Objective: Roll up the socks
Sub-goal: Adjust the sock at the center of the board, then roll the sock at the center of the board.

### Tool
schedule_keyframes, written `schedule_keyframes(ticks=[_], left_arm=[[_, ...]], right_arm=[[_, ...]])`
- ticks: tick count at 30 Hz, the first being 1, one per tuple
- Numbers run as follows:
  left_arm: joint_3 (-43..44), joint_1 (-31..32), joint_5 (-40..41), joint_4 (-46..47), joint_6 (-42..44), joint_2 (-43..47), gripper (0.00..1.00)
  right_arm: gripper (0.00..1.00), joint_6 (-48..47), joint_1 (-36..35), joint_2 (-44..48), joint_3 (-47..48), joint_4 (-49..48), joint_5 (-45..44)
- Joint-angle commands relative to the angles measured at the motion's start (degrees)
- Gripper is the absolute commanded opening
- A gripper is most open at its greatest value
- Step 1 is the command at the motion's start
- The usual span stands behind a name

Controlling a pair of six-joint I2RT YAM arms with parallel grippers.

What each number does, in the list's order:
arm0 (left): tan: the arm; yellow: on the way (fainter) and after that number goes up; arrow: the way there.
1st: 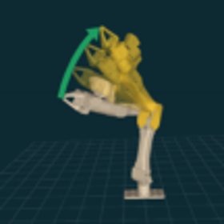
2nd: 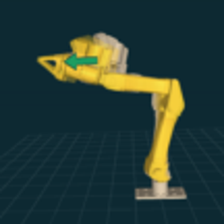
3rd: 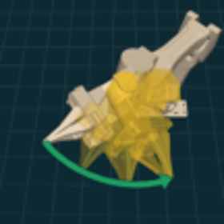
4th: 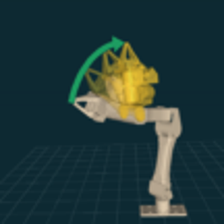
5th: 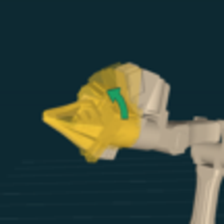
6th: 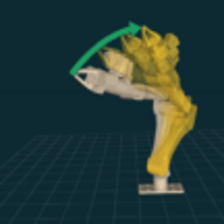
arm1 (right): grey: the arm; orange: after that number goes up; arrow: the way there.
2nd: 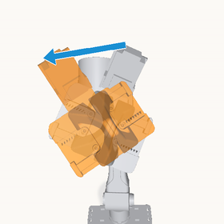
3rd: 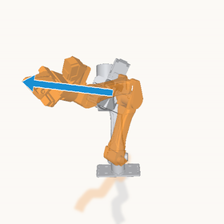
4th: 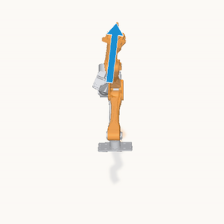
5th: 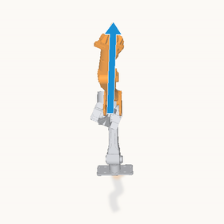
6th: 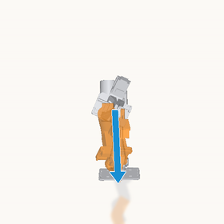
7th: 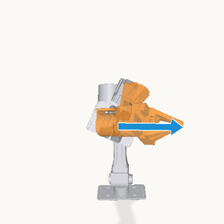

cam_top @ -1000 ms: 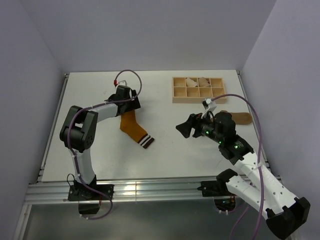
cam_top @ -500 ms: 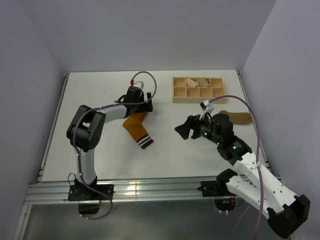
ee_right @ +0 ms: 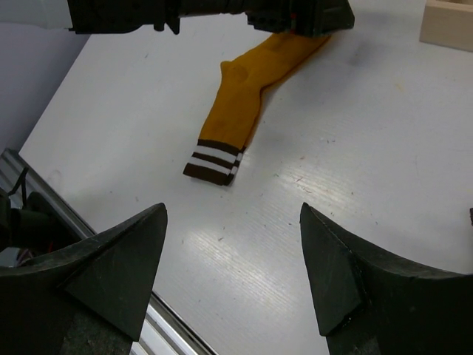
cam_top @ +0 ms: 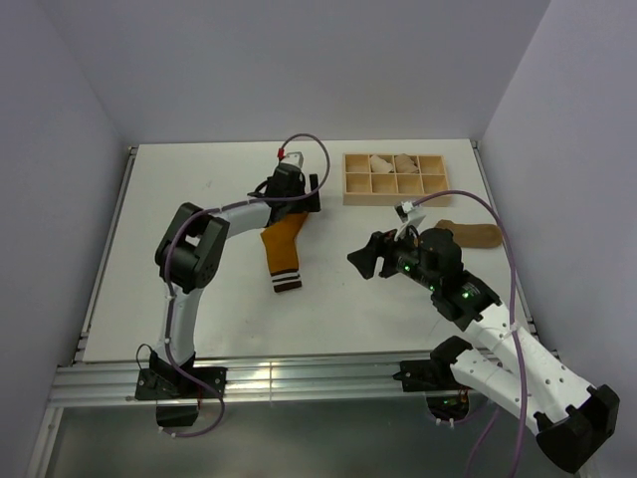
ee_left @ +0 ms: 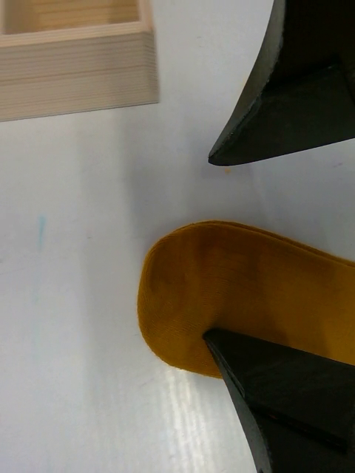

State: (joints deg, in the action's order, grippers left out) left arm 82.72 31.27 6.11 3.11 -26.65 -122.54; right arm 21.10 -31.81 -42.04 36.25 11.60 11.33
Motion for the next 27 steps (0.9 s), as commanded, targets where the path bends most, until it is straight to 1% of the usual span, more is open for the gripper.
schedule_keyframes(ticks=[1,3,4,6,7,8,9,10,11,12,13,14,15,16,18,19,20,22,24,25,27], left_arm=[[4.6,-0.8,0.8,0.9,-1.6,-0.7,0.99],[2.7,-0.8,0.8,2.7,-3.2,3.1,1.00],[1.8,-0.8,1.1,3.1,-3.8,7.0,0.99],[-0.5,-1.0,2.1,2.7,-5.1,11.7,1.00],[-1.1,-1.2,2.2,2.1,-5.3,16.6,1.00],[-2.0,-1.5,2.5,0.2,-5.6,19.0,0.99],[-2.4,-2.0,3.5,-1.4,-6.4,21.4,1.00],[-2.7,-2.3,4.3,-2.9,-6.9,25.8,1.00],[-2.8,-3.4,5.2,-8.1,-7.6,27.9,0.99],[-2.9,-4.2,5.8,-10.5,-8.8,30.0,0.99],[-3.7,-5.0,5.8,-12.7,-9.3,34.1,1.00],[-4.4,-7.0,5.8,-16.4,-9.8,36.2,0.99],[-5.4,-8.1,5.1,-17.8,-10.3,38.3,1.00],[-7.5,-9.2,4.8,-19.2,-10.7,42.8,0.99],[-8.9,-12.8,3.9,-24.2,-11.4,46.7,1.00],[-9.7,-14.1,2.3,-26.2,-11.3,49.8,0.99],[-10.2,-17.1,1.2,-29.6,-10.2,51.2,0.99],[-12.7,-20.7,-0.1,-32.5,-8.5,55.6,0.99],[-15.2,-22.7,-0.2,-33.2,-6.4,58.5,0.99],[-17.8,-23.7,-0.5,-33.3,-5.9,61.2,1.00],[-21.0,-26.7,-0.6,-32.4,-4.4,63.6,0.99]], right_arm=[[0.79,-2.1,-1.3,0.0,0.9,-2.2,-1.4],[0.79,-2.6,-2.5,-1.0,1.4,-3.8,-1.8],[0.80,-3.9,-3.2,-1.6,1.5,-4.4,-2.8],[0.80,-5.9,-6.7,-4.1,2.1,-5.7,-4.8],[0.80,-8.4,-8.1,-5.1,2.2,-6.3,-6.8],[0.80,-9.8,-11.0,-6.2,2.2,-7.0,-7.8],[0.80,-11.2,-12.4,-9.2,3.1,-7.6,-8.5],[0.80,-13.7,-13.8,-10.6,3.8,-7.7,-9.2],[0.80,-14.8,-14.9,-12.6,5.4,-7.8,-10.0],[0.80,-17.0,-16.8,-16.1,6.2,-8.3,-10.1],[0.80,-18.4,-17.7,-18.1,6.9,-8.7,-10.1],[0.80,-19.6,-18.5,-20.0,7.9,-9.3,-10.1],[0.80,-23.3,-19.9,-21.7,8.6,-10.5,-9.0],[0.79,-25.0,-20.5,-25.9,9.4,-10.6,-8.3],[0.77,-28.0,-21.8,-30.0,12.8,-10.7,-6.1],[0.77,-30.7,-22.7,-31.8,13.7,-10.9,-5.6],[0.76,-32.1,-22.9,-35.1,15.3,-11.2,-5.2],[0.75,-35.9,-23.6,-39.7,18.5,-9.9,-5.3],[0.74,-39.0,-24.1,-42.1,20.0,-7.9,-6.2],[0.73,-39.6,-24.3,-43.5,20.6,-7.6,-6.3],[0.72,-41.0,-24.3,-47.2,22.1,-7.2,-6.3]])
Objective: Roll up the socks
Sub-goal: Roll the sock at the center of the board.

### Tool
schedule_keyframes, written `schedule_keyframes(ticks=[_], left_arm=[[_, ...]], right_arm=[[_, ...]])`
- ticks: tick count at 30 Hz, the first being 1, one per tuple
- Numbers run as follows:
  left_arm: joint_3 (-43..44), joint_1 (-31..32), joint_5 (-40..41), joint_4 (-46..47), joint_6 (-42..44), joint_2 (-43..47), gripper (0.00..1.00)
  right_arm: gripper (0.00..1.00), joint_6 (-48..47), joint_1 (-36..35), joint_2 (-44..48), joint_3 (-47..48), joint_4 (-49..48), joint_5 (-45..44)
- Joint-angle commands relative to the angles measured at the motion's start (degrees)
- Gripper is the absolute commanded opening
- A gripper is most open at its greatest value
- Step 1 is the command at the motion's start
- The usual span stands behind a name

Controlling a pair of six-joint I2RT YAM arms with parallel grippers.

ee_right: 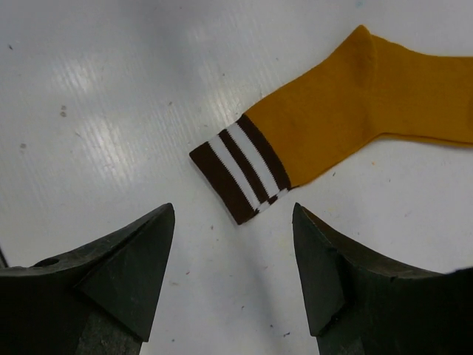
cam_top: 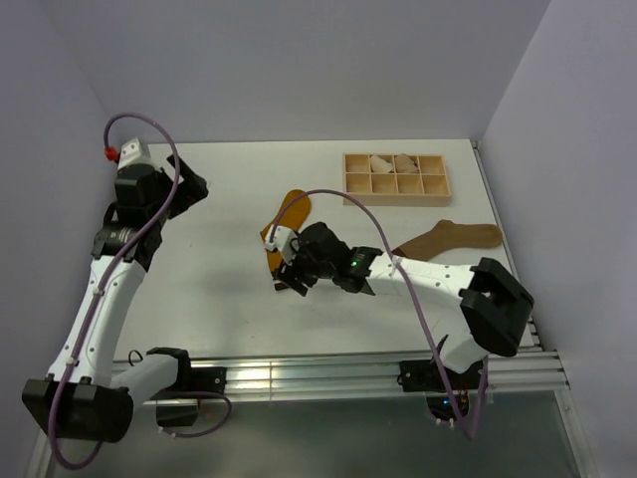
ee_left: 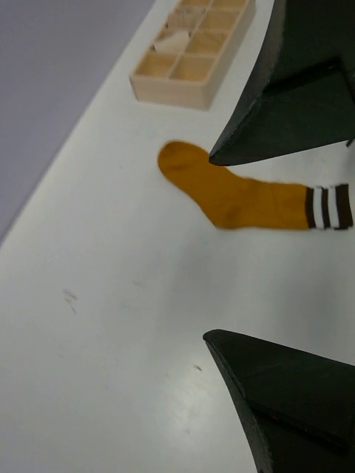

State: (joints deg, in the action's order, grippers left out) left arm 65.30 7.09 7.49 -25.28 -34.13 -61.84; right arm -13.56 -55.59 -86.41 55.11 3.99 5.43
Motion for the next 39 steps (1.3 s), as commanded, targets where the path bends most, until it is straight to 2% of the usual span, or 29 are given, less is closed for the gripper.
schedule_keyframes(ticks=[1,7,21,34,39], left_arm=[[-7.0,-3.2,-0.9,-2.0,3.6,4.8,1.00],[-14.2,-5.7,-1.3,2.5,5.1,6.9,1.00],[-15.0,-5.9,-1.6,1.2,6.5,4.9,0.99],[-15.3,-5.9,-2.5,1.5,6.5,4.9,0.98],[-15.4,-6.0,-2.7,1.5,6.6,4.9,0.98]], right_arm=[[0.72,-6.6,-0.5,-4.0,4.0,0.8,-0.1],[0.68,-7.6,-0.4,-11.8,8.1,3.3,0.2],[0.65,-8.3,-0.3,-19.0,9.4,4.6,0.8],[0.60,-7.6,0.0,-21.1,8.2,0.6,-2.0],[0.50,-7.2,0.2,-23.2,9.7,2.8,-2.4]])
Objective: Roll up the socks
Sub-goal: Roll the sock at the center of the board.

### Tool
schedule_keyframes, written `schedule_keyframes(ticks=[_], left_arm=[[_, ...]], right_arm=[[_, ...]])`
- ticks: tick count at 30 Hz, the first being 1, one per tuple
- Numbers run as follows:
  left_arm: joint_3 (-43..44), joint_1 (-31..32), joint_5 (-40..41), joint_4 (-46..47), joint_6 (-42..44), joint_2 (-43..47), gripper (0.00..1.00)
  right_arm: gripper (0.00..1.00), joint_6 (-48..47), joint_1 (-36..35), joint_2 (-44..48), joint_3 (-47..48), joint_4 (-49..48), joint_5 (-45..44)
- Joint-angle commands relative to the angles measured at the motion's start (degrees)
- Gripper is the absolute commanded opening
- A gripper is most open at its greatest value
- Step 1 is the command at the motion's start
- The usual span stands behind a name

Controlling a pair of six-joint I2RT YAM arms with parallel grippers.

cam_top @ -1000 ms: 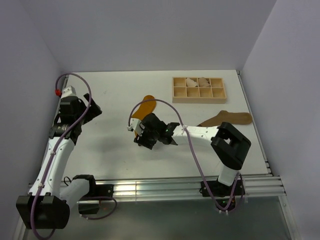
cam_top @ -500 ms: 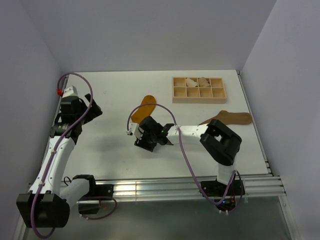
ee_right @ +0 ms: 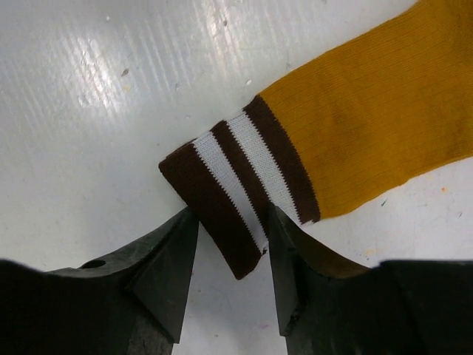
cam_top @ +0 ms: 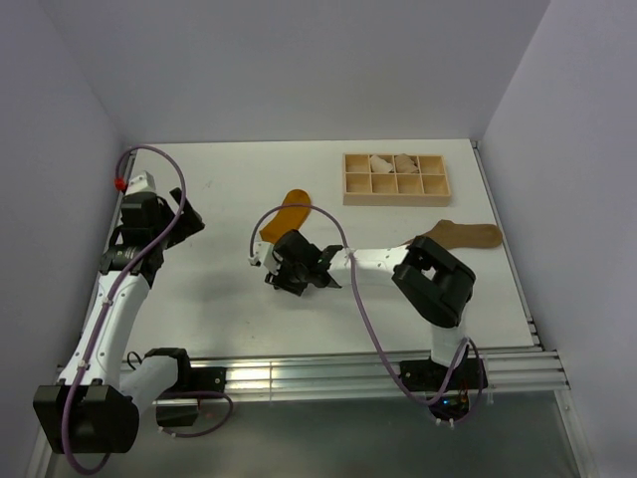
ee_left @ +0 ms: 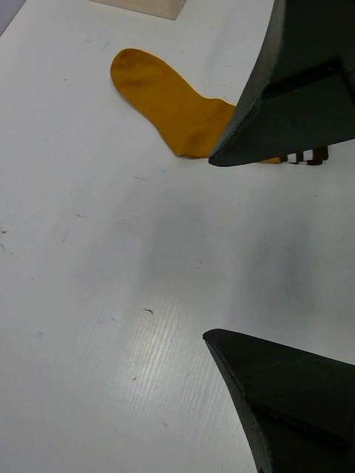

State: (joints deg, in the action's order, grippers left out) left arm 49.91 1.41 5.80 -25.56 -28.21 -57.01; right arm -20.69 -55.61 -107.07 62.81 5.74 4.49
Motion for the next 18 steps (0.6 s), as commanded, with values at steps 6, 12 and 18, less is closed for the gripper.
schedule_keyframes(ticks=[6,12,18], left_arm=[[-0.4,-0.4,-2.5,2.2,0.9,-0.3,0.98],[-0.2,-0.4,-3.0,1.7,0.9,-0.8,0.98],[-0.7,-0.4,-5.3,2.5,0.9,-0.6,0.98]], right_arm=[[0.26,1.8,0.3,-3.7,3.9,3.7,-0.6],[0.00,6.0,0.3,-4.0,8.9,11.4,4.3],[0.00,10.6,0.3,-5.6,16.9,22.1,9.4]])
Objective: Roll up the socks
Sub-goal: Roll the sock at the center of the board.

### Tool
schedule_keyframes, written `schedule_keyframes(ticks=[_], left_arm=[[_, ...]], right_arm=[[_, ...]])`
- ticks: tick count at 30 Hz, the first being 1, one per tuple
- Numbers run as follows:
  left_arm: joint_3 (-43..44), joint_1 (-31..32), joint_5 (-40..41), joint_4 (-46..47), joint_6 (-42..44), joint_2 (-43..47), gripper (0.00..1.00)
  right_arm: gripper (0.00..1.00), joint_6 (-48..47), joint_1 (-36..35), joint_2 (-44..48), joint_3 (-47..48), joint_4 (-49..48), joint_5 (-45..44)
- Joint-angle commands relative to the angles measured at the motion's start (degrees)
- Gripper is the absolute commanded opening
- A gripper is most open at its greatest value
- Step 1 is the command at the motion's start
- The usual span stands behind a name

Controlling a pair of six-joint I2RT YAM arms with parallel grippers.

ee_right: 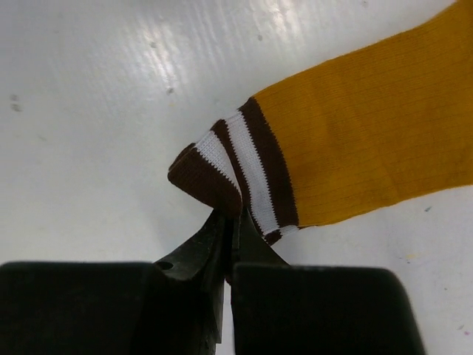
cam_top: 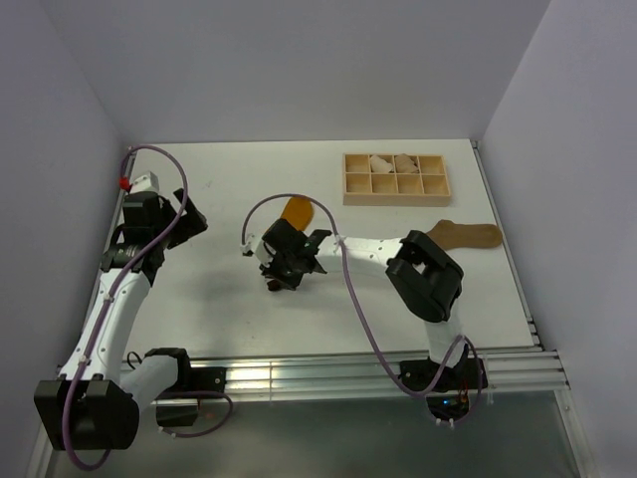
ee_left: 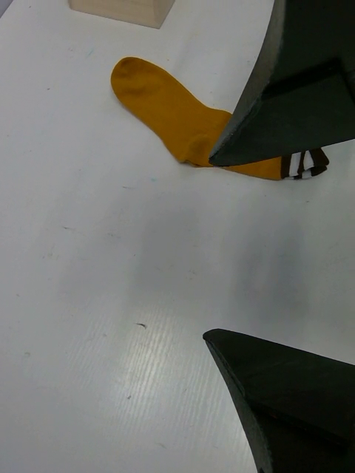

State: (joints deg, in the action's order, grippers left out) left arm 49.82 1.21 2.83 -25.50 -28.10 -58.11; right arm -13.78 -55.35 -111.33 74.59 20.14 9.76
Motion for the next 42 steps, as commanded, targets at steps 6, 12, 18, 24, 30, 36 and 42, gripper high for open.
schedule_keyframes(ticks=[6,12,18,24,30,36,42], left_arm=[[-2.7,-0.2,-7.7,3.3,-1.3,1.6,0.99],[-4.4,-0.2,-5.4,3.1,-1.4,4.0,0.99],[-4.3,-0.2,-3.6,3.4,-1.5,5.4,0.99],[-4.8,-0.2,-3.1,4.1,-1.4,7.9,0.99],[-6.0,-0.2,-5.2,5.7,-1.5,9.8,0.99],[-6.4,-0.2,-8.5,7.2,-0.9,9.7,0.99],[-6.7,-0.2,-10.0,7.7,-0.7,9.5,0.99]], right_arm=[[0.00,6.0,0.4,-4.5,11.5,12.6,5.8],[0.12,6.2,0.2,-4.5,8.9,9.8,9.6],[0.33,6.8,-0.1,0.0,6.7,6.4,13.3],[0.52,6.5,-0.1,2.7,8.4,6.7,15.3],[0.56,9.8,3.6,6.6,9.1,1.8,4.9],[0.56,11.5,13.6,4.0,11.8,-3.4,-2.1],[0.54,12.9,17.9,-4.2,18.3,-6.0,-7.5]])
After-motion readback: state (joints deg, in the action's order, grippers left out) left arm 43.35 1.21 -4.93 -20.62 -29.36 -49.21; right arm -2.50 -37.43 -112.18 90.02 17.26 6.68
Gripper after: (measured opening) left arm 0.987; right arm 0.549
